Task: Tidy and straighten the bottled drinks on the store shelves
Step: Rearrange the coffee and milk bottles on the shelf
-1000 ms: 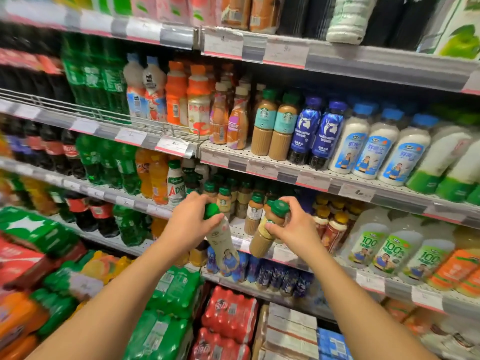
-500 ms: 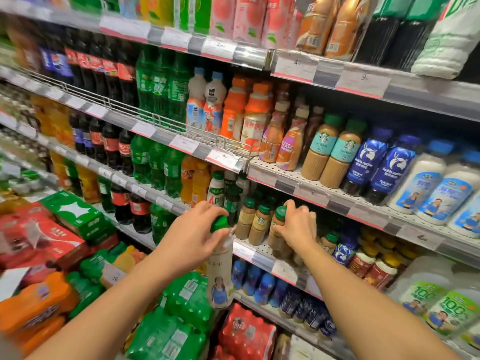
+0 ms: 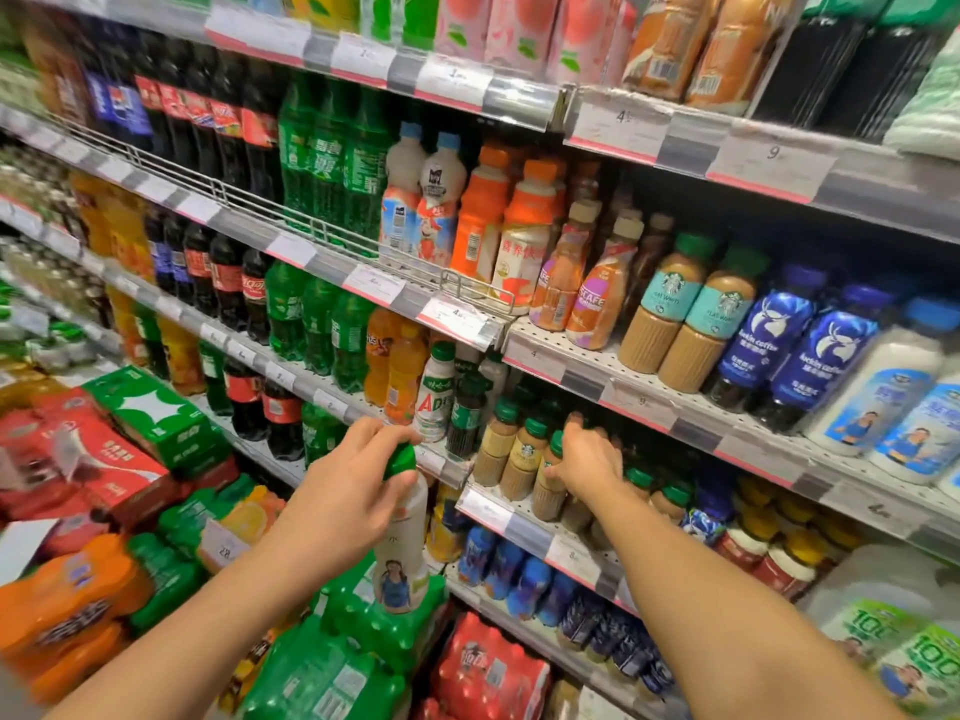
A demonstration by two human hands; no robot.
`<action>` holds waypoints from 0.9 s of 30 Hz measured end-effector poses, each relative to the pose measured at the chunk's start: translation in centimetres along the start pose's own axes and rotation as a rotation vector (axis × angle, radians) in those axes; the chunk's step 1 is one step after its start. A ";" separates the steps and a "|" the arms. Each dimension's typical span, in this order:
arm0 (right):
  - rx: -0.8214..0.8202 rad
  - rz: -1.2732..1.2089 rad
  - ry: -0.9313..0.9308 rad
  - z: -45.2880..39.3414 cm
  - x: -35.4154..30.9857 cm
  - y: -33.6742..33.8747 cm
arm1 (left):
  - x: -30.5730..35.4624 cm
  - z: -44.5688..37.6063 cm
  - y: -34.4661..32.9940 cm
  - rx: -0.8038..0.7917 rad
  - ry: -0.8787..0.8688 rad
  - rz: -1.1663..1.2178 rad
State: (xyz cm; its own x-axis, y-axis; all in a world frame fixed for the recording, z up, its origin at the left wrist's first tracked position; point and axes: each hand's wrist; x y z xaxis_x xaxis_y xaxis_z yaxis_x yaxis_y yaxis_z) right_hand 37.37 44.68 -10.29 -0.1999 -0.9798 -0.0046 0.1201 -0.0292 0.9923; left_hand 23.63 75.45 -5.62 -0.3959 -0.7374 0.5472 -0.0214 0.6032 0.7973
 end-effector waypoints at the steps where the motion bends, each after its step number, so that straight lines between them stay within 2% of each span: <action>1: -0.002 0.000 -0.007 0.0 -0.1 -0.1 | -0.2 0.0 0.0 -0.003 0.007 -0.001; 14: -0.020 -0.046 -0.056 -2.1 1.3 -0.9 | -0.1 -0.4 -0.7 -0.024 0.014 0.006; 19: 0.114 -0.042 0.021 0.4 1.1 -0.3 | 0.8 -1.1 -1.2 -0.040 -0.020 0.010; 23: 0.220 -0.314 0.167 5.6 1.0 0.0 | 1.7 -1.9 -1.5 -0.034 -0.055 0.008; 27: 0.081 -0.732 0.263 12.7 0.9 -0.6 | 2.8 -2.8 -1.9 -0.037 -0.105 0.035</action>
State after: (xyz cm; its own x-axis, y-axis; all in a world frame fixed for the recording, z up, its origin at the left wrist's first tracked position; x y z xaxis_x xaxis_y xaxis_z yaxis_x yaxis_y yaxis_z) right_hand 24.79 46.27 -9.27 0.0376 -0.7316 -0.6807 -0.0267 -0.6816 0.7312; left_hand 25.11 71.41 -4.96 -0.4897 -0.6792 0.5466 0.0275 0.6146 0.7883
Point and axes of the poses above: each hand's wrist, its own z-axis away from the middle knuckle, its own y-axis out of the back of the hand, x = y × z, and after that the axes turned 8 degrees about -x, right-handed
